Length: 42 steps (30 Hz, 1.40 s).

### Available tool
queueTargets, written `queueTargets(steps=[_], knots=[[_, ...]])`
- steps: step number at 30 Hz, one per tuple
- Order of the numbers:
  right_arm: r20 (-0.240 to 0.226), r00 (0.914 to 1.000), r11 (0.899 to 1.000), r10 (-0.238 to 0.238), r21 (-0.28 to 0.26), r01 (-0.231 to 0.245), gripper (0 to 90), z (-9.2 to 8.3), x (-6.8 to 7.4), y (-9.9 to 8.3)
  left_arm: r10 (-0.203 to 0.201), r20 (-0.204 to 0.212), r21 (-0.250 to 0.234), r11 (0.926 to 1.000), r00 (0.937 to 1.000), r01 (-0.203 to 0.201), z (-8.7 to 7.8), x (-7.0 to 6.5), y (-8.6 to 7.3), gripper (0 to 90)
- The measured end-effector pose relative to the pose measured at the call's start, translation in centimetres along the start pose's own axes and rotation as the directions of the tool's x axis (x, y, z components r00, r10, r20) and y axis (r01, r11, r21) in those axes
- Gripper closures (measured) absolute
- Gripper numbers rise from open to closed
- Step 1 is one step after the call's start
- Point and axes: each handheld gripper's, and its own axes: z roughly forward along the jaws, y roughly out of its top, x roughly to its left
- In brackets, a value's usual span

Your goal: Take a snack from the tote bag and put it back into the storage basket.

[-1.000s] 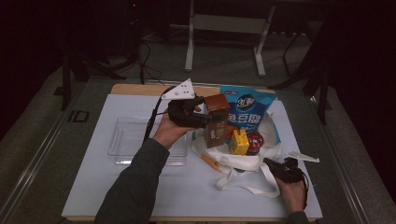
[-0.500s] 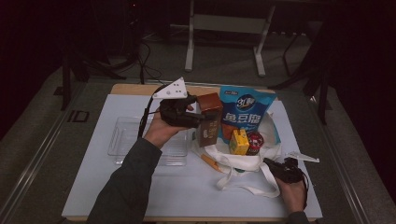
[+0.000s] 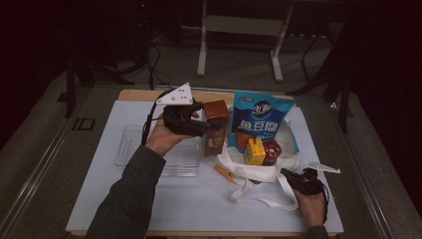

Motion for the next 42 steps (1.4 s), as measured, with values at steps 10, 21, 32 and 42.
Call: queueTargets(steps=[10, 21, 32, 42], knots=[[0.0, 1.0, 1.0, -0.001, 0.0, 0.001, 76.1, 0.0, 0.0, 0.0, 0.009, -0.027, 0.062, 0.998, 0.9996, -0.007, -1.4, 0.7, -0.2, 42.9], [0.001, 1.0, 1.0, 0.0, -0.001, 0.0, 76.1, 0.0, 0.0, 0.0, 0.011, -0.025, 0.112, 0.9937, 0.9996, -0.009, -2.5, 1.6, -1.0, 42.9], [0.0, 1.0, 1.0, 0.001, -0.001, -0.001, 76.1, 0.0, 0.0, 0.0, 0.007, 0.016, 0.182, 0.9833, 0.9998, -0.01, -3.3, 2.3, -2.2, 42.9], [-0.001, 1.0, 1.0, 0.001, -0.002, -0.001, 76.1, 0.0, 0.0, 0.0, 0.002, 0.002, 0.216, 0.9763, 1.0, -0.003, -4.0, 2.8, -3.2, 42.9]])
